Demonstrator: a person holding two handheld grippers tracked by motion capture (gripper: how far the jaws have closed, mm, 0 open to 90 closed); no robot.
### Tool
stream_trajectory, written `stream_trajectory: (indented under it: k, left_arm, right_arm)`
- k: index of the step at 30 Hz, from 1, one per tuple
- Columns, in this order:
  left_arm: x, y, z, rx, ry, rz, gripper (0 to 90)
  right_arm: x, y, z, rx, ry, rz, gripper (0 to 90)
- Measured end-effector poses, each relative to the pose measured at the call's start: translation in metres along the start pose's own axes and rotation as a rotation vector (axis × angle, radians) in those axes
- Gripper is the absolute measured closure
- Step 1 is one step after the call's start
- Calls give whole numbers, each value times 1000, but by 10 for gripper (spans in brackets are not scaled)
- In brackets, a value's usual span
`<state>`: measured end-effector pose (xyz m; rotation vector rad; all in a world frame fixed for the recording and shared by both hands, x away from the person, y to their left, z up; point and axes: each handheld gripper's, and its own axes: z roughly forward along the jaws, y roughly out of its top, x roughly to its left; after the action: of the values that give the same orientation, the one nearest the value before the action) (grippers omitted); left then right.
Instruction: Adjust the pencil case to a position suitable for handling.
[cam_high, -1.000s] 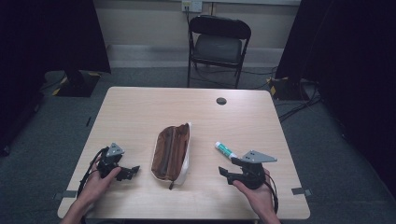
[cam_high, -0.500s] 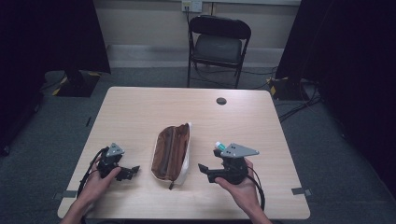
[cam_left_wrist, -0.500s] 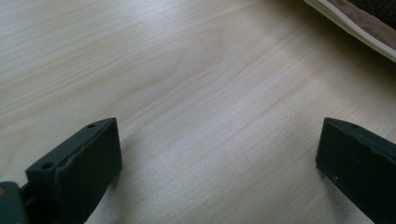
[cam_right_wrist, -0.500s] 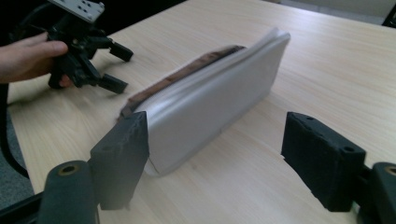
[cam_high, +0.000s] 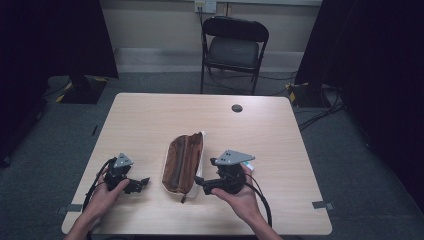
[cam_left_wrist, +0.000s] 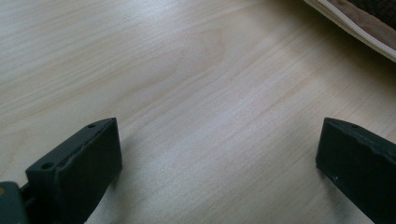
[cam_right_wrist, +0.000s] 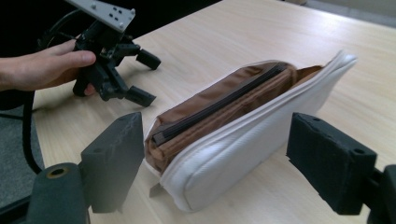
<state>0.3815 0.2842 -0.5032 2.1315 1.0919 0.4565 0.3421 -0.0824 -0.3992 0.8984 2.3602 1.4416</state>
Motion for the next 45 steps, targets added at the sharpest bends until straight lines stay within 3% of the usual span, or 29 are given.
stream_trajectory:
  k: [9,18,28,34,40,45]
  left_arm:
    - [0,0,0,2,0,3,0]
    - [0,0,0,-1,0,0,0]
    - [0,0,0,-1,0,-1,0]
    - [0,0,0,-1,0,-1,0]
    - [0,0,0,-1,0,-1,0]
    - [0,0,0,-1,0,-2,0]
  right_arm:
    - [4,-23,27,56,-5,-7,249]
    - [1,-33,41,100,-10,-4,349]
    - [-16,-35,32,95,-47,22,619]
    - [-29,-37,23,95,-50,43,701]
    - [-32,-38,11,99,-23,28,746]
    - [-31,-40,0,105,40,24,768]
